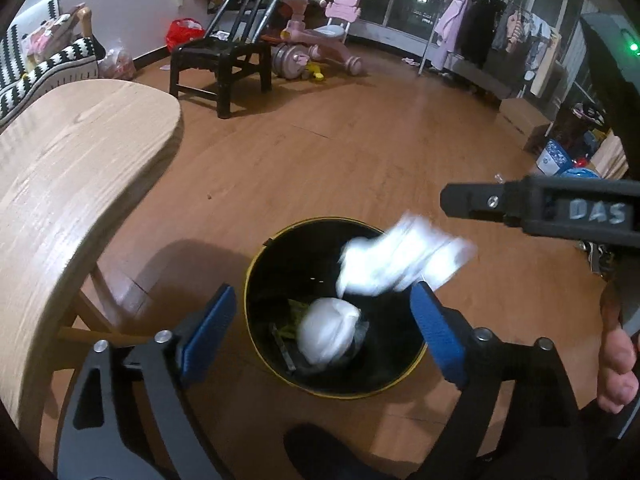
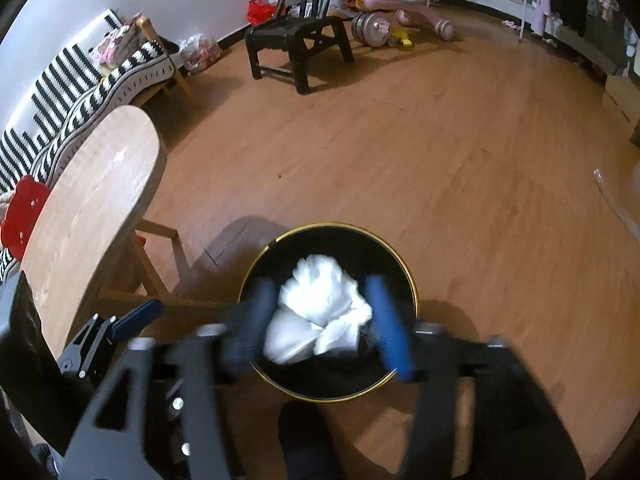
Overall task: Collect trash
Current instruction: 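Return both tools to the table above the remaining trash, then grasp the white cardboard box with the left tool while the right tool grasps the blue-white plastic bag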
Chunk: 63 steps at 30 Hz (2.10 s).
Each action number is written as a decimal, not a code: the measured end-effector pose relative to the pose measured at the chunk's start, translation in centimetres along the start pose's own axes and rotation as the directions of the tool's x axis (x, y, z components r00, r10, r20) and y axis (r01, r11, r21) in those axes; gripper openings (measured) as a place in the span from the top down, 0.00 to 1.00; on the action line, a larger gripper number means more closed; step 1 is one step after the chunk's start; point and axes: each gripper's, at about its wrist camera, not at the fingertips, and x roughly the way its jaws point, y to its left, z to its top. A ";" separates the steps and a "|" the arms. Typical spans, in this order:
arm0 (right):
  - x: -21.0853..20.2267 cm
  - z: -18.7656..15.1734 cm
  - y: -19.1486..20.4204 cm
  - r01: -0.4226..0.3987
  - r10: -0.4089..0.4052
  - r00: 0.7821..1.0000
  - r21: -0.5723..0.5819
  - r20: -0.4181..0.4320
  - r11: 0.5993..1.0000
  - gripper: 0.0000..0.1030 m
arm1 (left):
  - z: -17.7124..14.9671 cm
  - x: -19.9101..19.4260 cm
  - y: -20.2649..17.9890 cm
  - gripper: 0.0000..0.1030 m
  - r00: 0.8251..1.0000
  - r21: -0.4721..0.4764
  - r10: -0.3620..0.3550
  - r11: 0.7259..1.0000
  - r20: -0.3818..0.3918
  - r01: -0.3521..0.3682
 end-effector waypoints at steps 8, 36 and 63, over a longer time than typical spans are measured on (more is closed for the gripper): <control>-3.1 0.7 4.6 -0.033 0.040 0.995 -0.070 0.095 0.997 0.32 | 0.1 -5.6 3.3 0.10 0.996 -0.072 0.053 0.996 0.074 -0.048; -6.6 -7.2 45.4 -0.432 0.520 0.852 -0.637 -0.056 0.639 0.28 | -20.1 -38.7 34.0 0.08 0.782 -0.645 0.623 0.609 0.028 -0.462; 6.9 -9.6 62.8 -0.391 0.413 0.894 -0.752 -0.173 0.531 0.28 | -18.2 -35.7 55.2 0.08 0.761 -0.738 0.642 0.470 -0.091 -0.484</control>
